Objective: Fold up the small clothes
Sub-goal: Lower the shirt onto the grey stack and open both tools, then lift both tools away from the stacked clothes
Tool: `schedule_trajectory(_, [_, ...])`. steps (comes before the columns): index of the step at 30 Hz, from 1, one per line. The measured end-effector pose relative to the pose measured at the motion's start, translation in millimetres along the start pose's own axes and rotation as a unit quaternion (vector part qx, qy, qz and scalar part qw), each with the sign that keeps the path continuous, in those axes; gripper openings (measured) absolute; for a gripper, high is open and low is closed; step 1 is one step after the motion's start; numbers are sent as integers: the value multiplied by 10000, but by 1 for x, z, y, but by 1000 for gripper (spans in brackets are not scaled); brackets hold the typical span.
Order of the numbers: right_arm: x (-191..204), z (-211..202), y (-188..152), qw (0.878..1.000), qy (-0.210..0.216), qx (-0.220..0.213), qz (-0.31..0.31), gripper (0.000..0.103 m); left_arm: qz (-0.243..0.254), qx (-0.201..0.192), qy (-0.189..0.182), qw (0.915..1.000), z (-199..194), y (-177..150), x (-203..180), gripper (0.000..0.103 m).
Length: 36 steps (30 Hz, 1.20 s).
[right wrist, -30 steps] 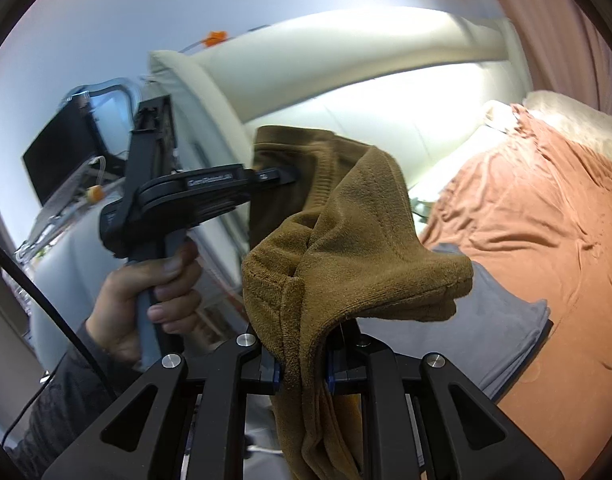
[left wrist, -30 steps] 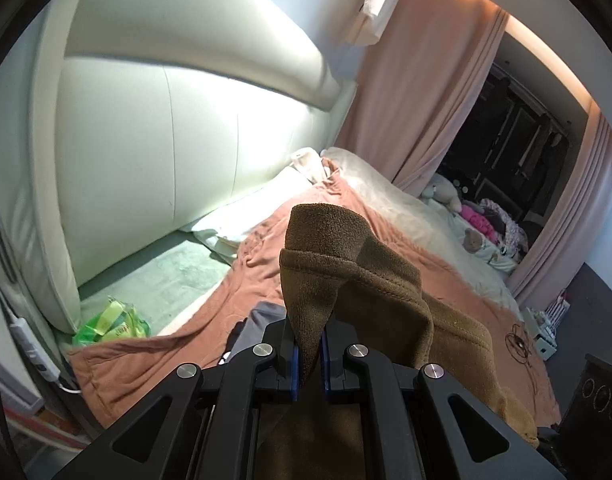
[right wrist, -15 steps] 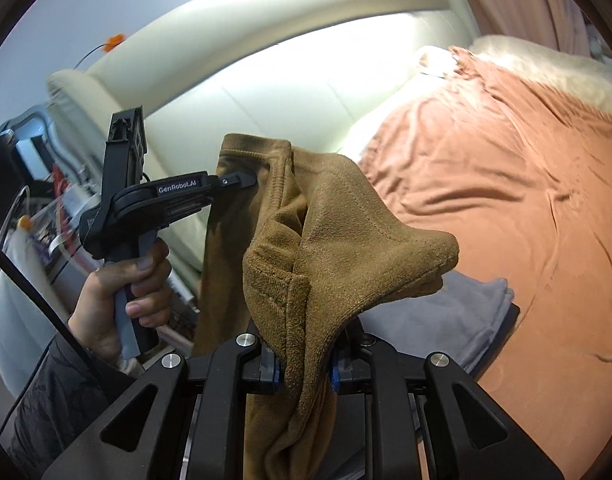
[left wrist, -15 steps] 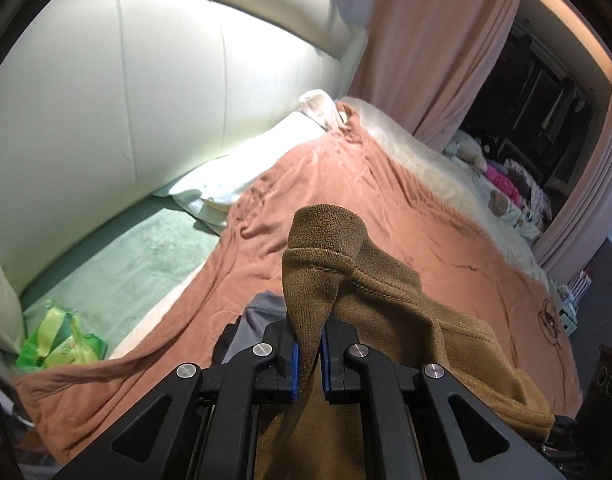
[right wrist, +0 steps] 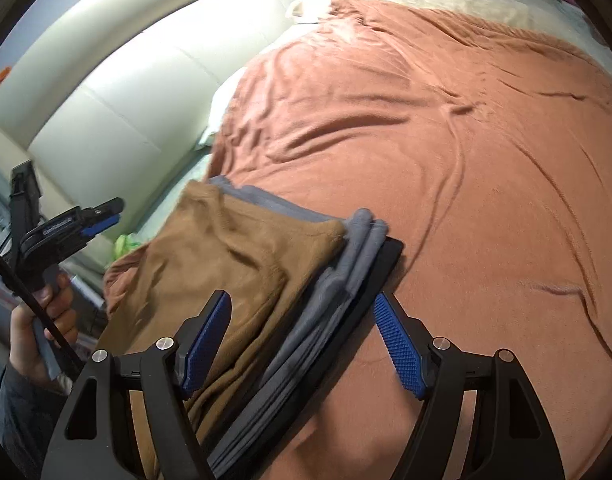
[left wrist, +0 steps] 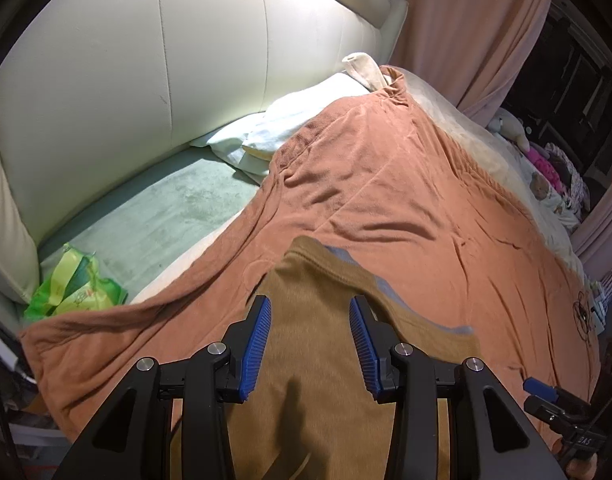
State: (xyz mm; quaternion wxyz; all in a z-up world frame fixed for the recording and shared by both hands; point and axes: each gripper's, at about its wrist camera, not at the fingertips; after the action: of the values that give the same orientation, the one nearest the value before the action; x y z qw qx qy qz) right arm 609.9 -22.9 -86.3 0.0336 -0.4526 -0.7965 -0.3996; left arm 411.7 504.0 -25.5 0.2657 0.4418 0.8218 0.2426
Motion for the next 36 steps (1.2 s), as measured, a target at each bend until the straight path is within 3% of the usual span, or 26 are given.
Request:
schedule_trajectory(7, [40, -10, -22, 9966, 473, 115, -672, 73, 69, 298, 52, 9995, -19, -52, -1, 43])
schedule_trajectory(12, [61, 4, -29, 9911, 696, 286, -1100, 64, 52, 506, 104, 9986, -28, -93, 4, 43])
schedule_trajectory(17, [71, 20, -42, 9839, 873, 564, -1456, 38, 43, 612, 198, 9979, -34, -120, 8, 43])
schedule_trajectory(26, [58, 52, -70, 9767, 603, 985, -1811, 35, 19, 682, 227, 9974, -44, -165, -1, 43])
schedule_trajectory(36, [62, 23, -101, 9730, 429, 948, -2059, 35, 63, 575, 299, 9979, -62, -209, -24, 43])
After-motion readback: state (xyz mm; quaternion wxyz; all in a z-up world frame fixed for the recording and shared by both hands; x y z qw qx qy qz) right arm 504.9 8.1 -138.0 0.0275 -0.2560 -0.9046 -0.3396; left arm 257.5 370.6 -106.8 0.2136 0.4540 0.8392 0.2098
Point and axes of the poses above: each gripper's, at about its wrist camera, not at the fingertips, and z roughly the way its jaws point, x to its left, y to its top, and after that the axes turned 5 degrees about y, right-handed
